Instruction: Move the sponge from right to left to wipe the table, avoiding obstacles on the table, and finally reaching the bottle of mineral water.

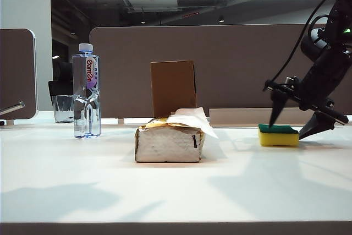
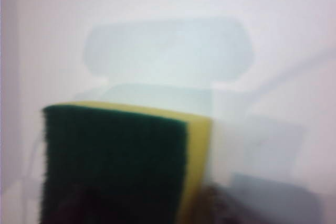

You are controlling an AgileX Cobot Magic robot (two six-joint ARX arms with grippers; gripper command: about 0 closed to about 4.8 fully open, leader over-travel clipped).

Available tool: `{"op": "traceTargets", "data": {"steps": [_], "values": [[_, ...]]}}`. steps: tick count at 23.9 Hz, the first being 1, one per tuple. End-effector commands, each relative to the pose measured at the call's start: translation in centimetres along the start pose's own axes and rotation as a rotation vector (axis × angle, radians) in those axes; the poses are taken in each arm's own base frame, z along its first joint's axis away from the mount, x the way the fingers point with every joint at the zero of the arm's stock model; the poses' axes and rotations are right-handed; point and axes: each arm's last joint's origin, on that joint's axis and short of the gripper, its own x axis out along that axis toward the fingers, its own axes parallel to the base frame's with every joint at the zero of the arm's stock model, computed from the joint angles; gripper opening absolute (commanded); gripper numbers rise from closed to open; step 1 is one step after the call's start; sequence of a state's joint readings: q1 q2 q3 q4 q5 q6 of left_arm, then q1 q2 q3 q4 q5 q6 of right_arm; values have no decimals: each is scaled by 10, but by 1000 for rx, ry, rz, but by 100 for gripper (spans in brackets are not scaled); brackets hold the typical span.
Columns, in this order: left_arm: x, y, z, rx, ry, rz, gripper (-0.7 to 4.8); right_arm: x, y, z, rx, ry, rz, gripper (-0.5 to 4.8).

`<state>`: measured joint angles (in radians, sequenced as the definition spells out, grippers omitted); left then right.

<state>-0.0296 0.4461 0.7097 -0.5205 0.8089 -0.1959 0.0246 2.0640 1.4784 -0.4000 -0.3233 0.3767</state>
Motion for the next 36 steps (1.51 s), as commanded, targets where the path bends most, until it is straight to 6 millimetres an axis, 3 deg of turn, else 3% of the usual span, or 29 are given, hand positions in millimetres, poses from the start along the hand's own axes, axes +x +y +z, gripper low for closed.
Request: {"op": "traceTargets", "data": {"steps": [1, 3, 4, 14, 25, 33, 36], "values": [[-1, -1, 2, 9, -6, -9, 479, 11, -9, -11, 28, 68, -64, 177], [-1, -2, 2, 9, -6, -9, 479, 12, -9, -11, 28, 73, -65, 80], [-1, -2, 2, 10, -7, -9, 479, 12, -10, -12, 16, 77, -66, -6], [-3, -4, 5, 19, -15, -11, 479, 12, -10, -14, 12, 101, -74, -4], [-6, -8, 10, 38, -32, -15, 479, 7, -16, -33, -51, 280, -126, -4], [-7, -10, 12, 43, -37, -15, 479, -10, -23, -65, -54, 260, -124, -4], [-7, -10, 12, 43, -37, -16, 479, -15, -30, -87, -50, 265, -126, -4]]}}
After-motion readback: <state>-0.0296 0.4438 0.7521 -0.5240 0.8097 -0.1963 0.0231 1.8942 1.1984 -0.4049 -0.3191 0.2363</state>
